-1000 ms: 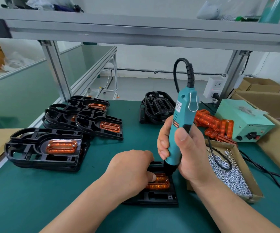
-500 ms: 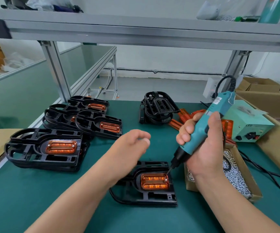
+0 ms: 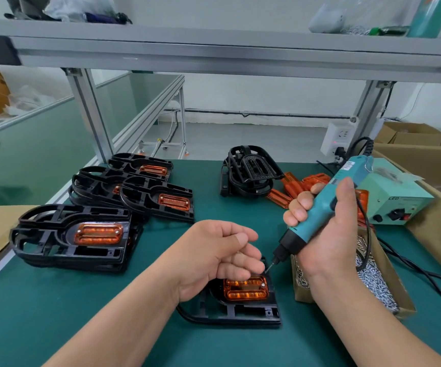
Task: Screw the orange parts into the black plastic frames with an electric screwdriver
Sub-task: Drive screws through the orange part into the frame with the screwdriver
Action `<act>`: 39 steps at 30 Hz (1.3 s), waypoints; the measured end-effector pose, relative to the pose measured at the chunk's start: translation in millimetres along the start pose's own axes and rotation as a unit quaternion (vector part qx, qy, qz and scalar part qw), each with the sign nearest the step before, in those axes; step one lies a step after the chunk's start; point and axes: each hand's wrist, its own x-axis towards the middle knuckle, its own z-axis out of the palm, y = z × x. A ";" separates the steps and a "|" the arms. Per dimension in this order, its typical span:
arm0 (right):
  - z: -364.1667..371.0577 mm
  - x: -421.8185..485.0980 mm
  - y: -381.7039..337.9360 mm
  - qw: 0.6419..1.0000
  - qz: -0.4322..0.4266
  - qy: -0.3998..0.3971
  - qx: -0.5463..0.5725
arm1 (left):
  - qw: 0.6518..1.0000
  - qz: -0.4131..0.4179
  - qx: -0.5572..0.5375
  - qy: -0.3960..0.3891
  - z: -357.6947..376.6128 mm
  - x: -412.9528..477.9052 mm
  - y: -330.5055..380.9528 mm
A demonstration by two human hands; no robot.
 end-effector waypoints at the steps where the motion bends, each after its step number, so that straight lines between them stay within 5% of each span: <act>1: 0.0 -0.2 -0.1 1.000 0.000 -0.001 0.001 | 1.000 0.003 0.017 0.001 0.9 0.2 -0.9; 8: -1.2 1.4 -1.9 1.000 -0.004 0.005 0.004 | 0.997 0.023 0.063 0.031 5.5 0.8 -5.7; 20: -0.2 3.2 -13.4 0.998 -0.023 0.012 0.059 | 0.991 0.009 0.119 -0.057 12.8 -1.7 -11.7; 39: 0.6 -0.9 -10.4 0.998 -0.018 0.007 0.058 | 0.994 0.011 0.068 -0.083 20.8 -2.4 -15.6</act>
